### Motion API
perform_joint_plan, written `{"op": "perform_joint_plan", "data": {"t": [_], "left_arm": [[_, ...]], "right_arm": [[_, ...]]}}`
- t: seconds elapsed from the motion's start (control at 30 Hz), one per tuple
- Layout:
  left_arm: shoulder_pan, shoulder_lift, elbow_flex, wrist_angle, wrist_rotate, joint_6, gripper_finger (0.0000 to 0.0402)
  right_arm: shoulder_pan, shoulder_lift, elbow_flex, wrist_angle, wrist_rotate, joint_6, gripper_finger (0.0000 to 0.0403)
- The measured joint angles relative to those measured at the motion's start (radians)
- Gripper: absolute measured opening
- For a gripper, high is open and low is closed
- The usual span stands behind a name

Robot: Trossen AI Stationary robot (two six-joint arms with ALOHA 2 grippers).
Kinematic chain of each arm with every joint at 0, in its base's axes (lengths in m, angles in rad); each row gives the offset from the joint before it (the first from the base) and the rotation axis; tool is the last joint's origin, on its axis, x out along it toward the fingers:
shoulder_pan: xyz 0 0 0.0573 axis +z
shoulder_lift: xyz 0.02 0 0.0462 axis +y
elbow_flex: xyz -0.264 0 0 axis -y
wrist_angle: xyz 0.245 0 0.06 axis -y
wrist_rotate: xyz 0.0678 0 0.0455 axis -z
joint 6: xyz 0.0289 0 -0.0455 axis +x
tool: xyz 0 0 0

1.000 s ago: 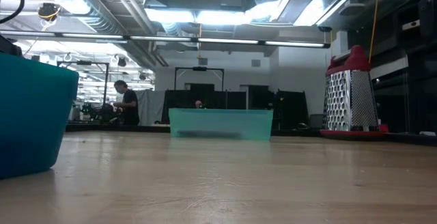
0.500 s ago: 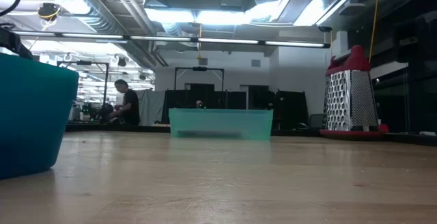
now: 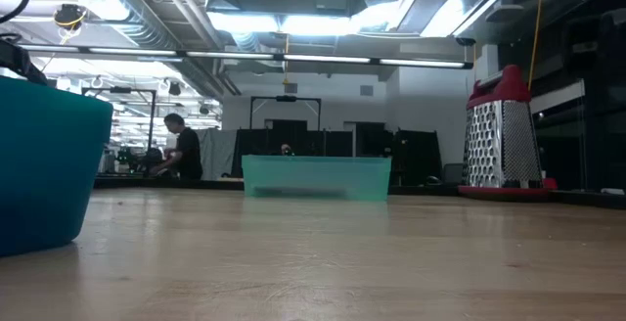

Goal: Pick & Place Food Item
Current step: Return to Home Position

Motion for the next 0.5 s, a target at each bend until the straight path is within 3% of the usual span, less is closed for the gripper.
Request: {"op": "perform_joint_plan", "data": {"t": [0.5], "left_arm": [[0.0, 0.0, 0.0, 0.001, 0.0, 0.0, 0.0265]], "right_arm": [[0.0, 0.0, 0.0, 0.0, 0.0, 0.013, 0.0245]]}}
